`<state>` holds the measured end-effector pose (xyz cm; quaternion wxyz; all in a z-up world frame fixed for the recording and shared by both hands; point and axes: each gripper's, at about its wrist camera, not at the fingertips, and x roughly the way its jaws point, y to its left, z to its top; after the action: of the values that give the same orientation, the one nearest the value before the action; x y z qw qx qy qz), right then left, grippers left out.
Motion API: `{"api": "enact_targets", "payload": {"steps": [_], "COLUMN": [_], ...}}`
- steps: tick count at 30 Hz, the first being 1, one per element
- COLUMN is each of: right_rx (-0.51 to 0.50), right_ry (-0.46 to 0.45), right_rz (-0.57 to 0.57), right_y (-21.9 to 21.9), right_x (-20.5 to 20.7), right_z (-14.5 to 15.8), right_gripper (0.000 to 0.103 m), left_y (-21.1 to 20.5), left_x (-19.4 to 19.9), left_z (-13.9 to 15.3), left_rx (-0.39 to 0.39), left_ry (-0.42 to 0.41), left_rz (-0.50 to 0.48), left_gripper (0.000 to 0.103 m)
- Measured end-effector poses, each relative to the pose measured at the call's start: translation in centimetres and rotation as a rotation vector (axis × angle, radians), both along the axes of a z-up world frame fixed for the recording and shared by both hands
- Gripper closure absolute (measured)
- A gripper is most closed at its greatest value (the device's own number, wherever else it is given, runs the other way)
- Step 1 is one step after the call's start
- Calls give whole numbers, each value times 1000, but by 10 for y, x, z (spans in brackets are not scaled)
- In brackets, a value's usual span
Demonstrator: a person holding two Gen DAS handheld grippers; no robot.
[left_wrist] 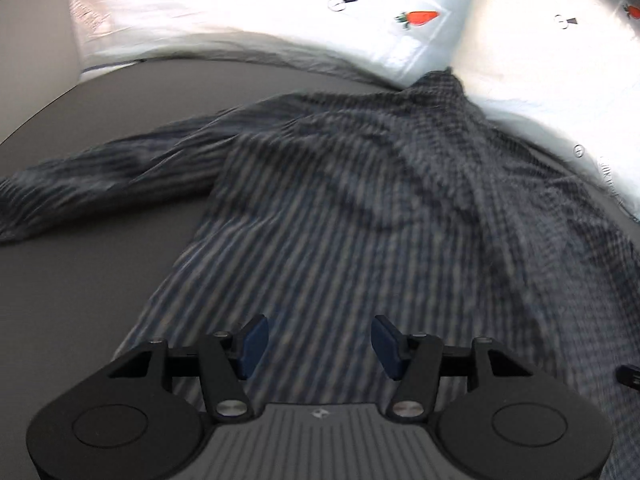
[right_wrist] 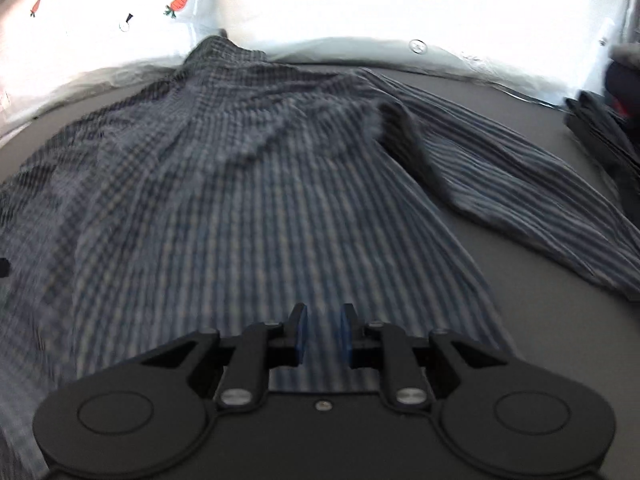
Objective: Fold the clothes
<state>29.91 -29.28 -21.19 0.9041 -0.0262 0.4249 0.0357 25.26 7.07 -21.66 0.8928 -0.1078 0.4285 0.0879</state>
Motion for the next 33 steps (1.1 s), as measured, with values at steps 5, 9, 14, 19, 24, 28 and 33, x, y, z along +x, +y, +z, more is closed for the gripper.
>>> {"api": "enact_targets", "payload": {"steps": [5,9,14,19,24,28,33], "right_rx": [-85,-113,-72,-11,33,79,111], "right_ry": [-43,-60,-49,-9,-2,7,6], "right_rz": [-43,-134,-256,-333,-394,-425,-420], "right_y": [-27,-44,-62,-71,-74,-78,-82], "right_x": [-42,-78,-112,-128,-137,-143,-148], "right_z": [6,12,13,4,-1,2,7], "right_gripper": [78,64,59,52,50,51,103], "left_y": [15,29,52,63,66,66,64], "left_x": [-35,-61,-89,-112,-131,-138,-139], "left_z": [-4,2,5,2,1,1,2], "left_rx": [7,70,90,57,35,8,34], "left_ry": [-8,4,37,92,126,143,135], "left_rz": [3,-33,-62,-106,-121,-110,-73], "left_gripper": [45,43,40,40,40,42,102]}}
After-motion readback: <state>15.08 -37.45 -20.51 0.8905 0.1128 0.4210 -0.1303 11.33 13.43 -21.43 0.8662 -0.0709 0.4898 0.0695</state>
